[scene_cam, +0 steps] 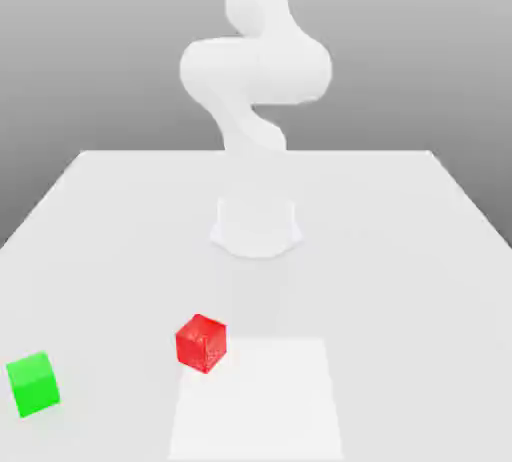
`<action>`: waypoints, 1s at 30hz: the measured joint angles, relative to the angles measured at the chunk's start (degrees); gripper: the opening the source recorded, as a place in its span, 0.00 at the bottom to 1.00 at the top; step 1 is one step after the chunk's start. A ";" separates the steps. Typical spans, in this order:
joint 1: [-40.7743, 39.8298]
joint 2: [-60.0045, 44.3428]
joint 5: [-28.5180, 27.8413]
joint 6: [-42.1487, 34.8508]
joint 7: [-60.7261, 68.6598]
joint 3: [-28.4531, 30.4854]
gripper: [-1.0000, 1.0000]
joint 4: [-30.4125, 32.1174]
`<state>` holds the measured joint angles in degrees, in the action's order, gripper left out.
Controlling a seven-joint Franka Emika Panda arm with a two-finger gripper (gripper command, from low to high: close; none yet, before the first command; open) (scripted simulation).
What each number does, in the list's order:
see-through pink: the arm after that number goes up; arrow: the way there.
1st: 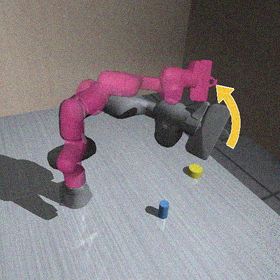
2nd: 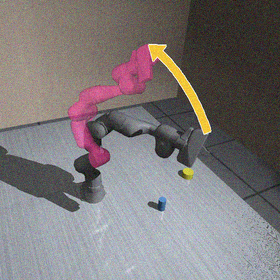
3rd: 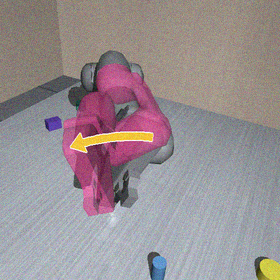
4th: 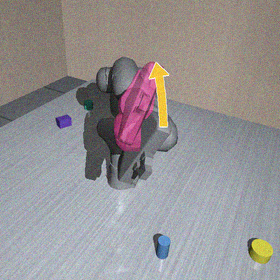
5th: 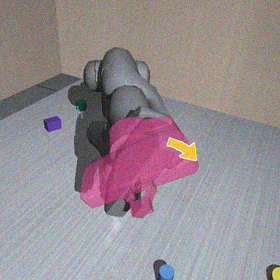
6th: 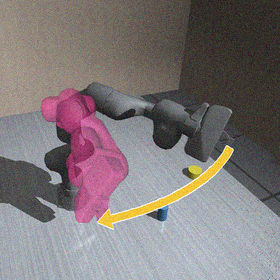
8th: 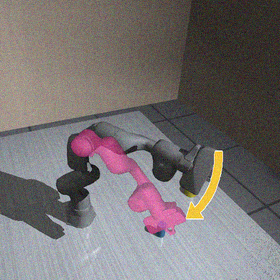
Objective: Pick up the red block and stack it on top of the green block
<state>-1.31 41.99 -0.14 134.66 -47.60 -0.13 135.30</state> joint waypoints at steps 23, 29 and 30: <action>-10.21 -49.49 0.90 37.00 -14.79 0.99 0.50 28.81; -10.50 -52.97 0.89 40.01 -14.80 0.70 0.00 28.35; -10.51 -52.97 0.85 40.03 -14.84 0.69 0.00 28.35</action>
<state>-11.82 -10.97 0.70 174.69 -62.45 0.57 163.65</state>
